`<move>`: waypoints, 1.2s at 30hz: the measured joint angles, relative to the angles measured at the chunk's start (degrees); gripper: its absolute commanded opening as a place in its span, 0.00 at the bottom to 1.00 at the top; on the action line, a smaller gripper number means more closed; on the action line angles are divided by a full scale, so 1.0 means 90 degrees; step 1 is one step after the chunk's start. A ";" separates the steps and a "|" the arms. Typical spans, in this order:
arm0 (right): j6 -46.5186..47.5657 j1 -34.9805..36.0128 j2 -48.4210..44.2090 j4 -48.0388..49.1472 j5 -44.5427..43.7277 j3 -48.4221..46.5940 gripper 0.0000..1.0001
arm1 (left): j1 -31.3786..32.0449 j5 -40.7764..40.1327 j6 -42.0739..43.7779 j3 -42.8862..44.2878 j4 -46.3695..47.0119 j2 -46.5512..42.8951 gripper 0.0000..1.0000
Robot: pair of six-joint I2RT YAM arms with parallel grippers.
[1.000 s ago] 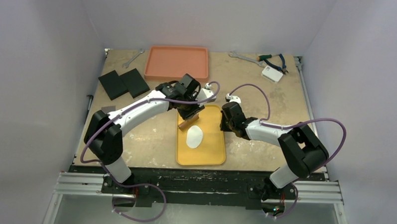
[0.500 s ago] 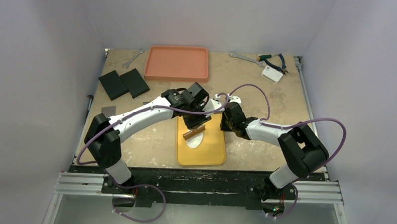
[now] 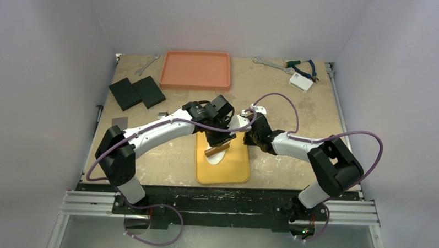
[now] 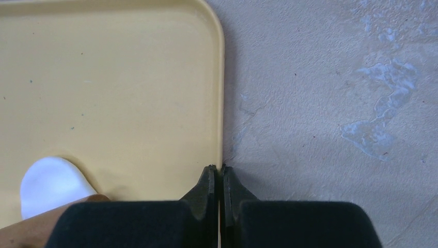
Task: Roll out the dumpling wrappers from the dough
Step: Flatten out the dough on the work surface.
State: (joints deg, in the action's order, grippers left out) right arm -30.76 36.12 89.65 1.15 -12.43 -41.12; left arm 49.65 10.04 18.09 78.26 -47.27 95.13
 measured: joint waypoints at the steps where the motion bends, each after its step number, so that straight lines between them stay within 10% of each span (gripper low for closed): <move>1: 0.0007 0.0000 0.0000 0.0000 -0.0002 0.0000 0.00 | 0.0036 0.0029 0.0075 -0.0002 -0.0015 0.0000 0.00; 36: 0.0095 -0.0002 0.0000 -0.0005 0.0000 0.0000 0.00 | 0.0809 0.0437 0.2523 -0.0644 -0.0228 -0.0529 0.00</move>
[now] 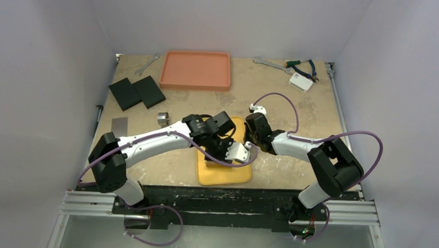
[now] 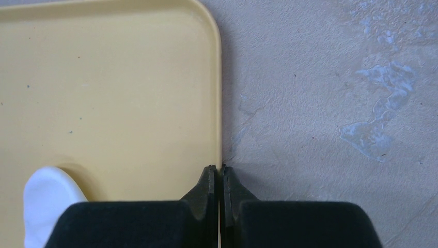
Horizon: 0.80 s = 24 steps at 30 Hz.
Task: Roll out the dumpling wrappers from the dough
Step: Flatten out the dough on the work surface.
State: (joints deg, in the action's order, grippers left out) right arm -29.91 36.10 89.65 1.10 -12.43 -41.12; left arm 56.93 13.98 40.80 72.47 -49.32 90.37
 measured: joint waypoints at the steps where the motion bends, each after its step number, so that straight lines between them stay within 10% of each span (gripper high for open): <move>1: 0.0000 0.0000 0.0000 0.0000 -0.0002 0.0000 0.00 | 0.0012 0.0148 -0.0012 -0.0010 -0.0078 -0.0012 0.00; 12: 0.0000 0.0000 0.0000 0.0002 -0.0002 0.0000 0.00 | 0.0233 0.1025 -0.0245 -0.0185 -0.0607 -0.0119 0.00; 24: -0.0002 0.0000 0.0002 0.0002 0.0000 0.0000 0.00 | 0.0233 -0.0209 -0.1331 0.0971 -0.0687 -0.0085 0.00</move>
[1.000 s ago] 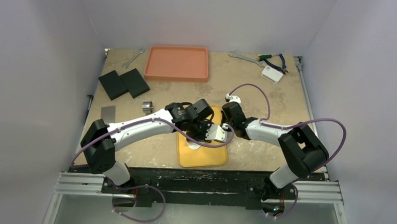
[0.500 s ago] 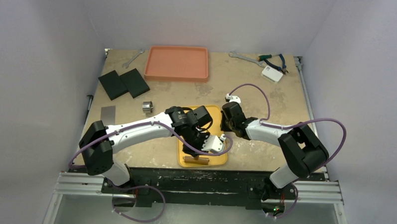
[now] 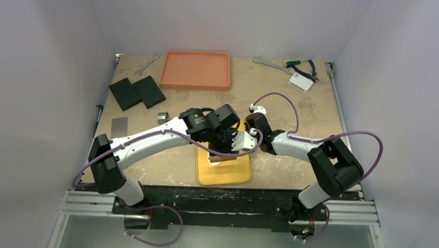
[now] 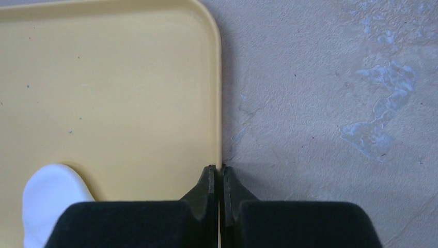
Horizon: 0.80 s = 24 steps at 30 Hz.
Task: Roll out the dumpling wrappers from the dough
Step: Flatten out the dough on the work surface.
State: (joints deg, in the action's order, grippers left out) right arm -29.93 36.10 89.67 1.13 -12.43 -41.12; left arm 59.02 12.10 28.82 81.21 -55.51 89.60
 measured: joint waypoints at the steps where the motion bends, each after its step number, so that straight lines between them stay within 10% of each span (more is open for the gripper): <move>1: 0.0000 0.0000 -0.0002 0.0000 0.0000 0.0000 0.00 | -0.0002 -0.0138 -0.0090 0.0080 0.0046 0.0007 0.00; 11: 0.0000 0.0000 -0.0002 0.0000 0.0000 0.0000 0.00 | -0.0024 -0.1377 -0.0357 -0.0058 0.0758 0.0376 0.00; 24: 0.0002 0.0000 -0.0002 -0.0002 0.0000 0.0000 0.00 | -0.0087 -0.0780 0.0187 -0.0840 0.1173 0.0323 0.00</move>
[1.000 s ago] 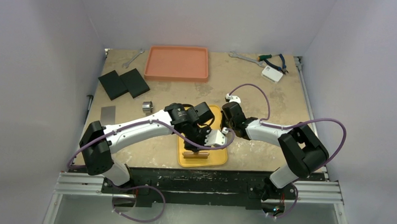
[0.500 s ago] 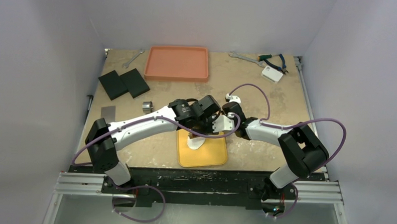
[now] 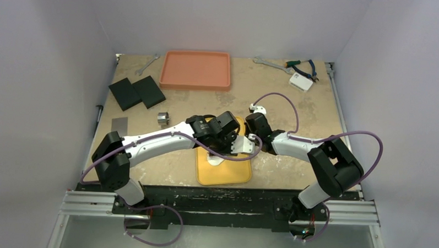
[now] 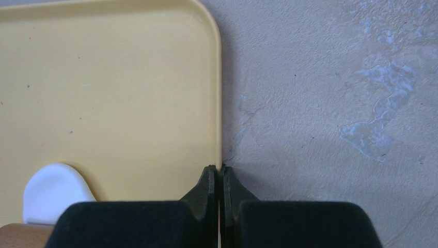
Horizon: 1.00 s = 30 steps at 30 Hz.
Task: Roll out the dumpling wrappers from the dough
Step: Flatten out the dough on the work surface.
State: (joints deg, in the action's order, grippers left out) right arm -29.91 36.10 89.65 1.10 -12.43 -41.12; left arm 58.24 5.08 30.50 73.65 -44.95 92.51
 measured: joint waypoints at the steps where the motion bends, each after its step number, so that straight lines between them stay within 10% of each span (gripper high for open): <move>1: -0.0002 0.0000 0.0000 0.0002 0.0000 0.0000 0.00 | 0.0000 0.0051 0.0097 -0.0051 0.0007 -0.0041 0.00; 30: 0.0000 0.0000 0.0000 0.0002 0.0000 0.0000 0.00 | -0.0005 0.0658 0.1668 -0.0423 -0.0192 -0.0342 0.00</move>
State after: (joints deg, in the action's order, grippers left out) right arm -29.91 36.10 89.65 1.13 -12.43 -41.12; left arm 58.19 11.00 45.52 69.84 -46.68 89.43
